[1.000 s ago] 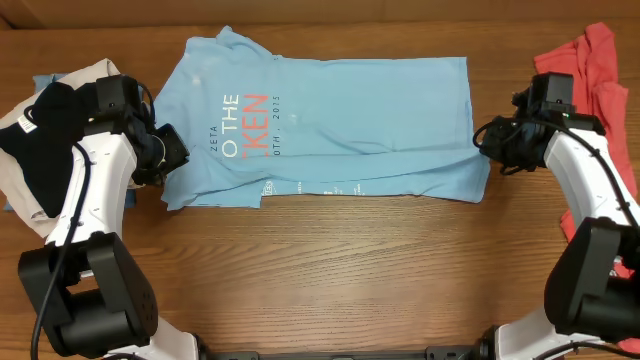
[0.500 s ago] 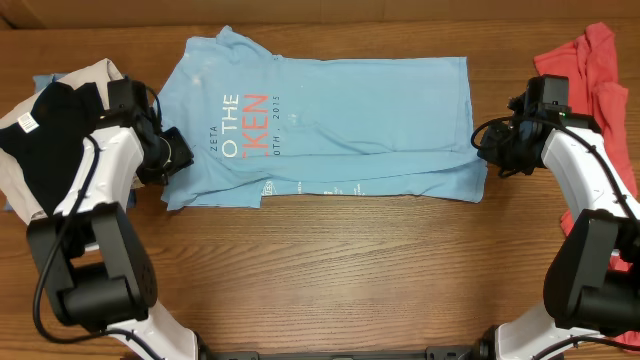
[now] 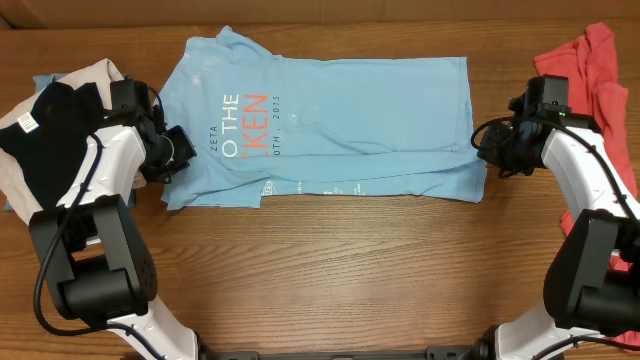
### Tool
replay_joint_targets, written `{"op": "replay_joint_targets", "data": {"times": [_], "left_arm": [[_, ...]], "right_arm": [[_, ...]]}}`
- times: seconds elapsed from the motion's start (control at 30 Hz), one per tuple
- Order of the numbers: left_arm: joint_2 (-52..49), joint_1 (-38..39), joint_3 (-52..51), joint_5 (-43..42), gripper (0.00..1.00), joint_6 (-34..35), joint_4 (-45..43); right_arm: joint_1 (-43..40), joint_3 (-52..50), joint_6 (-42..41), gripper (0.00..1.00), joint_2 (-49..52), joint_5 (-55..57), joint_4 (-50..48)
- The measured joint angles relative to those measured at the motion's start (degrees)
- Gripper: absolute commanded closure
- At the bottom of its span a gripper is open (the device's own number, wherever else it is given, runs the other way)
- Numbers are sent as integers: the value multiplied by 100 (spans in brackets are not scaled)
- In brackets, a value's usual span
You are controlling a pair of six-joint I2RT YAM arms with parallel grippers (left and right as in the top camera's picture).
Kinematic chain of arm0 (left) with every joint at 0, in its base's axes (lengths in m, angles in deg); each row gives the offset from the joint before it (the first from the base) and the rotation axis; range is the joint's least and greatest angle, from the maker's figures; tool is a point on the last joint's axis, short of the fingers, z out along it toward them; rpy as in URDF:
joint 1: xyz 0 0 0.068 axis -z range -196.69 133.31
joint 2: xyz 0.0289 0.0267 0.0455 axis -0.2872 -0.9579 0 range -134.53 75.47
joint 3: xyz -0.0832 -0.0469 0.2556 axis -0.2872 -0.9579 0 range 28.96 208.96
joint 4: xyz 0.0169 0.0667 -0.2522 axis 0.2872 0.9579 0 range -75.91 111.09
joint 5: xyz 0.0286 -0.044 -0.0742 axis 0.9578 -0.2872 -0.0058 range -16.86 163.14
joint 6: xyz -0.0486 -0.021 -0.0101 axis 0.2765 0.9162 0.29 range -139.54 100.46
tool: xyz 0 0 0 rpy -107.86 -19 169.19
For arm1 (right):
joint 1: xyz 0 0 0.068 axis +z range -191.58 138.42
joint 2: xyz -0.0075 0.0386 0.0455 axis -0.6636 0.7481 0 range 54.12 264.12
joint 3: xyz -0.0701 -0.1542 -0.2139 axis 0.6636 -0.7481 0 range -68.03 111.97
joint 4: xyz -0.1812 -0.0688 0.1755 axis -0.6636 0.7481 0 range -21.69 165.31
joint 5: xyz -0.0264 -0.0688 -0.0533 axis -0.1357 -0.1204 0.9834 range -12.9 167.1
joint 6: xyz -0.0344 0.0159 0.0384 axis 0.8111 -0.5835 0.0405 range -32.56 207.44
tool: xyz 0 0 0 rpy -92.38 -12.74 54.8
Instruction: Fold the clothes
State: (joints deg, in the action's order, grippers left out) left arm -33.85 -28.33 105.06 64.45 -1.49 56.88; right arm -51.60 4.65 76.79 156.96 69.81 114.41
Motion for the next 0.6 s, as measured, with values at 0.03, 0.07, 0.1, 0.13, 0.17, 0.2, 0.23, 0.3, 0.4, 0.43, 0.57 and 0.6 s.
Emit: {"op": "replay_joint_targets", "data": {"times": [0.03,0.07,0.1,0.13,0.17,0.2,0.23,0.3,0.4,0.43,0.57,0.6], "left_arm": [[0,0,0,-15,96,0,2],[0,0,0,-22,96,0,2],[0,0,0,-35,96,0,2],[0,0,0,-42,96,-2,2],[0,0,0,-55,96,-4,2],[0,0,0,-55,93,-20,2],[0,0,0,-55,86,-24,2],[0,0,0,-57,65,-42,2],[0,0,0,-52,62,-107,0],[0,0,0,-42,62,-107,2],[0,0,2,33,62,-109,114],[0,0,0,42,66,-109,133]], "right_arm": [[0,0,2,96,0,-2,2],[0,0,2,96,0,-2,2],[0,0,0,96,0,0,2],[0,0,0,96,0,0,0],[0,0,0,96,0,-2,-2],[0,0,0,96,0,-2,-2],[0,0,2,96,0,0,2],[0,0,2,96,0,0,0],[0,0,2,96,0,-2,2],[0,0,0,96,0,0,7],[0,0,0,96,0,0,42],[0,0,0,96,0,0,44]]}}
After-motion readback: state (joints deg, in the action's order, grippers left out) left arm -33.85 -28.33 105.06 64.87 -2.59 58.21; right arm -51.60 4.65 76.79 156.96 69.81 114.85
